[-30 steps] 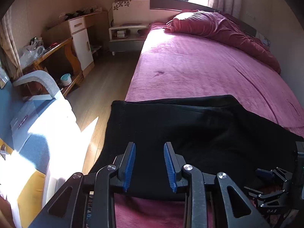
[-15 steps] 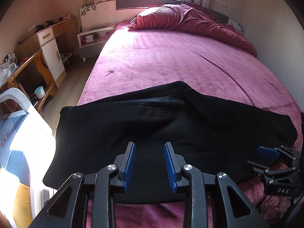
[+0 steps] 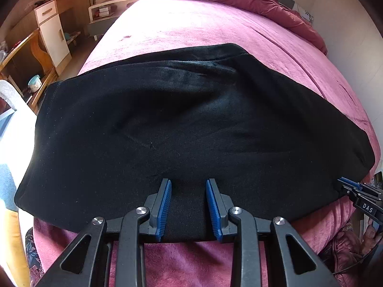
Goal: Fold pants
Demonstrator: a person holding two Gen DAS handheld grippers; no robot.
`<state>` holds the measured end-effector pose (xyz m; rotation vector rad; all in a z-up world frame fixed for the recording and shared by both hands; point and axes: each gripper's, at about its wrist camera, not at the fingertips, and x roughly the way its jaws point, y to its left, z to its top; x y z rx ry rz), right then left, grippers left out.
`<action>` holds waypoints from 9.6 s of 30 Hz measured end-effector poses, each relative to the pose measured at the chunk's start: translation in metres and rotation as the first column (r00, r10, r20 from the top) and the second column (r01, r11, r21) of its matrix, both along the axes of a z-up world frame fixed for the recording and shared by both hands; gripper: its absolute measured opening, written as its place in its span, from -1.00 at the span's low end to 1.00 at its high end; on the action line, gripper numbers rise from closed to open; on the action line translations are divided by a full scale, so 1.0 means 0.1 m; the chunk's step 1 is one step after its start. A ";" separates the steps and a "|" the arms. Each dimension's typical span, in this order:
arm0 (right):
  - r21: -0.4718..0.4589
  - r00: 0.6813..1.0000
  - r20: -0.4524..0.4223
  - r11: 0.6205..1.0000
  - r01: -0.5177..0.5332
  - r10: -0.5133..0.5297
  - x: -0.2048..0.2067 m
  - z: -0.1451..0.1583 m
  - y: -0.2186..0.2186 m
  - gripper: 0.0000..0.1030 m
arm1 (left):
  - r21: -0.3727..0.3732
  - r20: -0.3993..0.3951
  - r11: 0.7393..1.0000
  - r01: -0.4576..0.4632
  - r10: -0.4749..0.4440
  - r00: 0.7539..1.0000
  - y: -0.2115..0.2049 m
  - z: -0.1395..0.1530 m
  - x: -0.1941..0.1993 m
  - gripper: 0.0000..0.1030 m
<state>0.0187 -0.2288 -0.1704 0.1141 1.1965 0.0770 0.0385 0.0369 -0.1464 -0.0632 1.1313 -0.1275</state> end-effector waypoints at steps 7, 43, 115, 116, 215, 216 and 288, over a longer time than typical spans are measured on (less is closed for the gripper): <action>0.129 0.995 0.034 0.988 0.090 -0.095 -0.06 0.16 -0.53 -0.57 | -0.019 0.013 1.000 0.018 -0.018 1.000 0.00 -0.02 -0.01 -0.39; 0.680 0.492 -0.071 0.319 0.660 -0.867 -0.78 -0.42 -4.01 -0.26 | 0.057 0.023 0.995 0.078 -0.079 0.997 -0.37 -0.09 0.04 0.57; 0.266 0.971 0.111 0.935 -0.236 0.213 0.23 0.28 0.14 0.13 | -0.583 -0.205 0.813 0.012 -0.162 0.965 -0.56 0.15 0.76 0.60; 0.304 0.969 0.112 0.921 -0.243 0.218 0.22 0.30 0.09 0.18 | -0.591 -0.231 0.806 -0.007 -0.161 0.960 -0.58 0.10 0.78 0.60; 0.084 0.963 0.111 0.963 -0.257 0.247 1.34 0.09 0.11 -0.29 | 0.007 0.157 0.945 0.327 -0.324 0.933 -1.57 0.57 -0.14 -0.69; 0.081 0.963 0.111 0.963 -0.257 0.247 1.34 0.09 0.11 -0.29 | 0.005 0.159 0.947 0.321 -0.318 0.935 -1.51 0.57 -0.12 -0.69; 0.050 0.917 0.252 0.942 -0.333 0.310 0.28 0.52 0.33 0.14 | -0.461 -0.397 0.453 -0.763 0.663 0.634 2.60 -0.08 -0.75 -0.37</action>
